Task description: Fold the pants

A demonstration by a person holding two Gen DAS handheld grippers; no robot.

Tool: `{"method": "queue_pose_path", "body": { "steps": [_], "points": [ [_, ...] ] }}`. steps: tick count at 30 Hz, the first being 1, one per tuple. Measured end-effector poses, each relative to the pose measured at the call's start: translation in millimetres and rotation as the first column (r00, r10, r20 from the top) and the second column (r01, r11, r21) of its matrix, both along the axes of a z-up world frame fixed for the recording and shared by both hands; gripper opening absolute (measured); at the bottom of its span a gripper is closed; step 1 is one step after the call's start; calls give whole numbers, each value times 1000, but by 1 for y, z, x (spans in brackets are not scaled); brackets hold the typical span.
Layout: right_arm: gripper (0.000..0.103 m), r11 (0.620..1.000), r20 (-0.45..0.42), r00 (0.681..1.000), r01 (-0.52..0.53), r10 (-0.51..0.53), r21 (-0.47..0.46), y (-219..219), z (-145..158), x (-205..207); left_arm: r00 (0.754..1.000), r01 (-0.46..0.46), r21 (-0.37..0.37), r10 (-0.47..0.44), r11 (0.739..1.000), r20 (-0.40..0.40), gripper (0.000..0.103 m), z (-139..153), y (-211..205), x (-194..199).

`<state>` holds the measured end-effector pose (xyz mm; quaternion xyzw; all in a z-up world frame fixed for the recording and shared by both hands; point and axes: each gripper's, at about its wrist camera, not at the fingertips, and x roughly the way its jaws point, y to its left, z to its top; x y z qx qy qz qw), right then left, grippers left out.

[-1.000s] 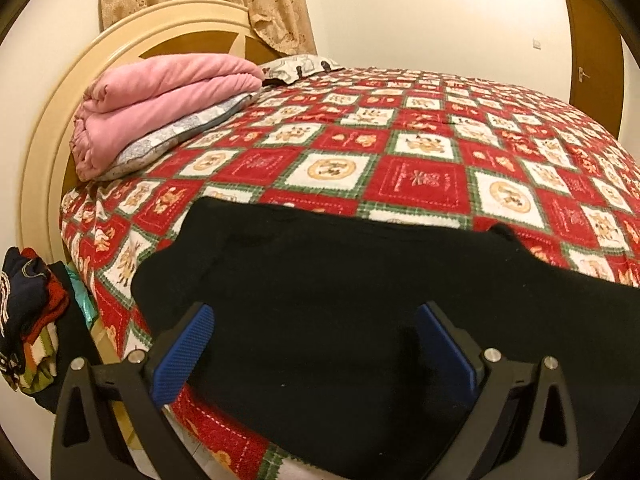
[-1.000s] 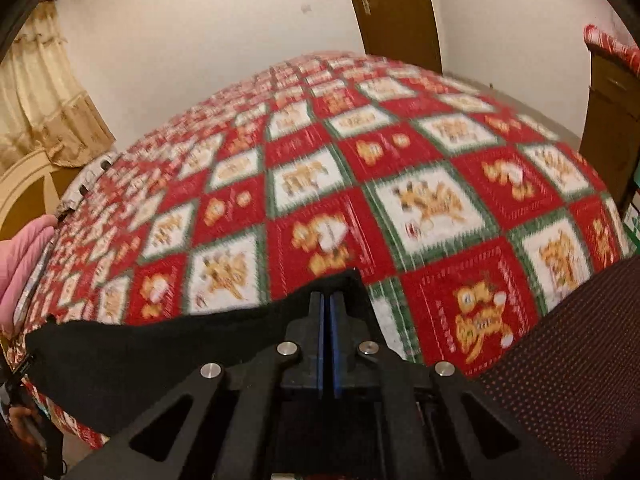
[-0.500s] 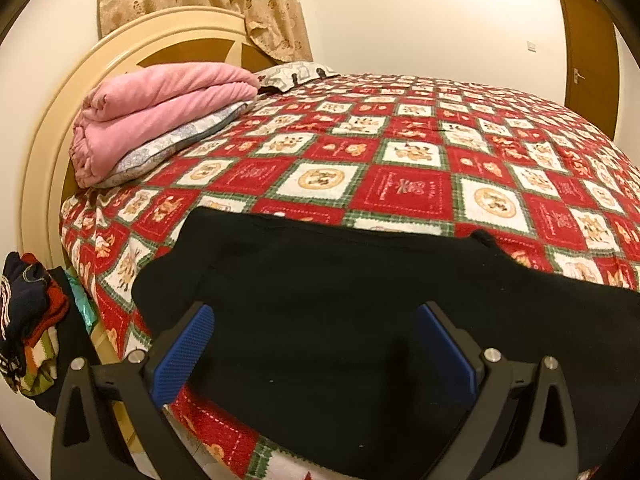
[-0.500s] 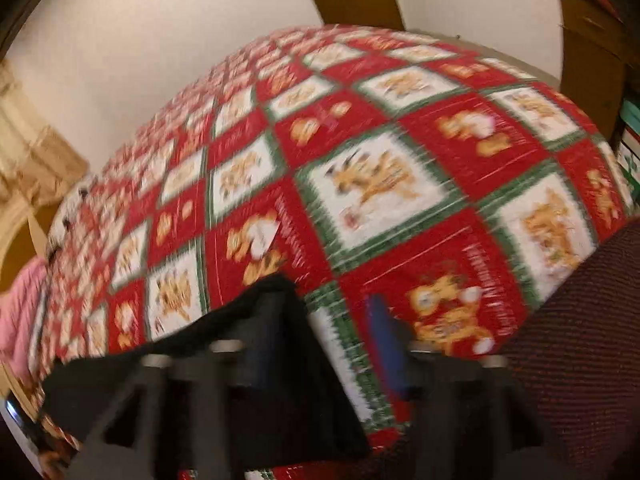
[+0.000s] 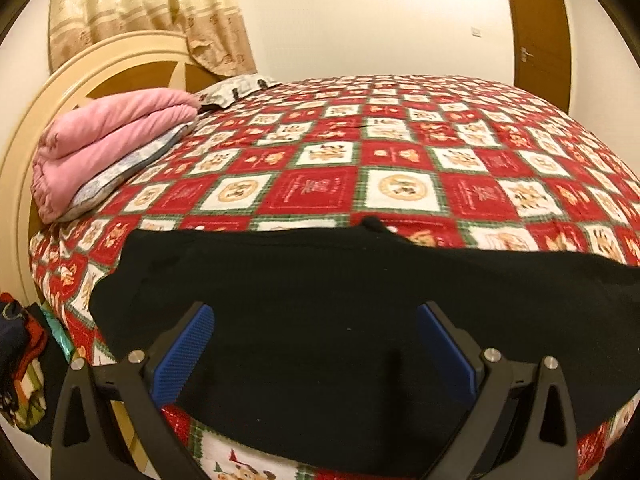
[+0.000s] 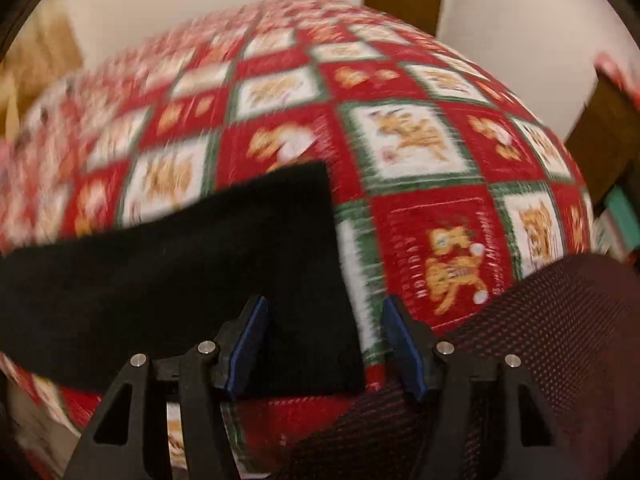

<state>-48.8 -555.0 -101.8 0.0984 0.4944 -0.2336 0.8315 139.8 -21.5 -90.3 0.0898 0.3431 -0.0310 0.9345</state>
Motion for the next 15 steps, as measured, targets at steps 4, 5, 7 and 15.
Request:
{"method": "queue_pose_path", "body": {
  "steps": [4, 5, 7, 15],
  "points": [
    [42, 997, 2, 999, -32, 32, 65, 7, -4, 0, 1000, -9, -19, 9, 1000, -6, 103, -1, 6, 1],
    [35, 997, 19, 1000, -22, 21, 79, 4, -2, -3, 1000, -13, -28, 13, 1000, -12, 103, -2, 9, 1],
    [13, 989, 54, 998, 10, -18, 146, -3, 1, -11, 1000, -17, -42, 17, 999, -20, 103, -4, 13, 1],
    [11, 980, 245, 969, -91, 45, 178, 56, 80, -16, 998, -50, -112, 46, 992, -37, 103, -5, 36, 4]
  ]
}}
